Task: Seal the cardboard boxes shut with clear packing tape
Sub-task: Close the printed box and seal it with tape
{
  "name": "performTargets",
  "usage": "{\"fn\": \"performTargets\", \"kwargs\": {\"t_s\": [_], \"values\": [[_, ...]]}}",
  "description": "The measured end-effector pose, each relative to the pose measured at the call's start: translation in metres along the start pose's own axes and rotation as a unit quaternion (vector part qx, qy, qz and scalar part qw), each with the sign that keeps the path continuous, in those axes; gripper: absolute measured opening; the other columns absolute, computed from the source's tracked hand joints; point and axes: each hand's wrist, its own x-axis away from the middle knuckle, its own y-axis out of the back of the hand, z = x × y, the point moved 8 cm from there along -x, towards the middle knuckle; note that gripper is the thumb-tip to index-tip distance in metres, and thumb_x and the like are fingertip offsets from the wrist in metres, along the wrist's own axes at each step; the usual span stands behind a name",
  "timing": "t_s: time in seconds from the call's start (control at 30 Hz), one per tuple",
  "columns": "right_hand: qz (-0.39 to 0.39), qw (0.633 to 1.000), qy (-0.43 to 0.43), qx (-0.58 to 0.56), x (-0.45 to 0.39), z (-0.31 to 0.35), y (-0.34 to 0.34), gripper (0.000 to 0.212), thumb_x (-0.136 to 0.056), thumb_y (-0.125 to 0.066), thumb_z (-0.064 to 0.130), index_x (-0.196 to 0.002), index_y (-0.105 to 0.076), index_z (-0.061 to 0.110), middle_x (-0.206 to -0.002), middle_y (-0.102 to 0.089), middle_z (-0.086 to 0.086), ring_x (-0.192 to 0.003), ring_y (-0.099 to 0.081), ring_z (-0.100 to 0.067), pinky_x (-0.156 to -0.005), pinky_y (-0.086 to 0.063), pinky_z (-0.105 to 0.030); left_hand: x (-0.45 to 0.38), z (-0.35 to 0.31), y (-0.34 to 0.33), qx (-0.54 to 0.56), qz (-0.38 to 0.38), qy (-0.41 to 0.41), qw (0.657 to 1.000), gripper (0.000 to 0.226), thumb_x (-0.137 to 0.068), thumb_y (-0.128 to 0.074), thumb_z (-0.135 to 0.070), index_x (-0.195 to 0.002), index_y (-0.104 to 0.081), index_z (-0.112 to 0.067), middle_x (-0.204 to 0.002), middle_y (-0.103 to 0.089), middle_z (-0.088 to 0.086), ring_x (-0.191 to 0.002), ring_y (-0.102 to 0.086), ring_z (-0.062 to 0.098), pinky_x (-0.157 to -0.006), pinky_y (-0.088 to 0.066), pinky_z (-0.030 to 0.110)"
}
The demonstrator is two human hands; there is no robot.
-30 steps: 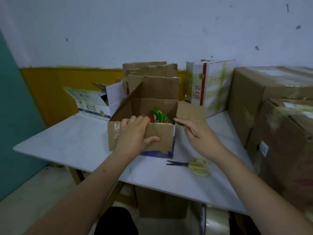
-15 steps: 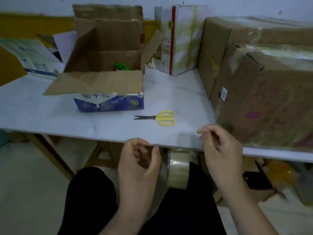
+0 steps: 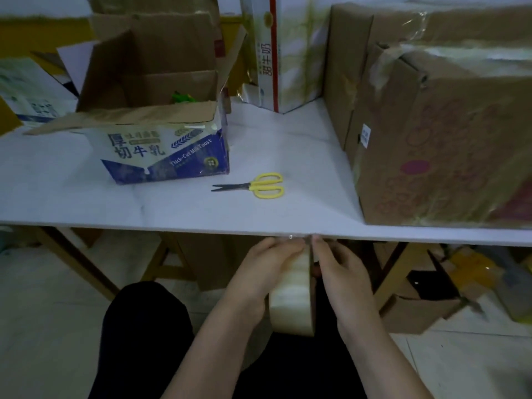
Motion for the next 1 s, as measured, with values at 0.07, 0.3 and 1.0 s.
{"fn": "performTargets", "kwargs": {"t_s": [0.07, 0.3, 1.0], "values": [[0.049, 0.997, -0.046, -0.037, 0.001, -0.003, -0.009, 0.03, -0.093, -0.061, 0.048, -0.089, -0.075, 0.023, -0.086, -0.075, 0.002, -0.081, -0.071, -0.011, -0.079, -0.055, -0.03, 0.008, -0.003, -0.001, 0.006, 0.013, 0.032, 0.999, 0.028, -0.09, -0.072, -0.022, -0.112, -0.072, -0.005, -0.098, -0.076, 0.019, -0.087, -0.073, 0.036, -0.088, -0.059, 0.05], [0.1, 0.988, -0.066, -0.093, -0.001, 0.025, -0.009, 0.033, -0.089, -0.072, 0.027, -0.079, -0.071, -0.005, -0.057, -0.061, -0.01, -0.041, -0.055, -0.018, -0.036, -0.035, -0.017, 0.032, -0.024, -0.01, -0.058, -0.001, -0.027, 0.998, 0.016, -0.097, -0.061, -0.023, -0.098, -0.071, -0.011, -0.083, -0.076, 0.017, -0.075, -0.074, 0.034, -0.078, -0.062, 0.048], [0.055, 0.95, 0.25, -0.179, 0.044, 0.21, -0.028, 0.015, -0.077, -0.067, 0.036, -0.076, -0.079, 0.026, -0.086, -0.077, 0.0, -0.085, -0.074, -0.02, -0.083, -0.059, -0.04, 0.143, -0.272, 0.09, -0.315, -0.281, -0.475, 0.772, 0.022, -0.101, -0.045, -0.036, -0.116, -0.061, -0.042, -0.091, -0.07, -0.021, -0.09, -0.065, -0.007, -0.075, -0.054, 0.017]]}}
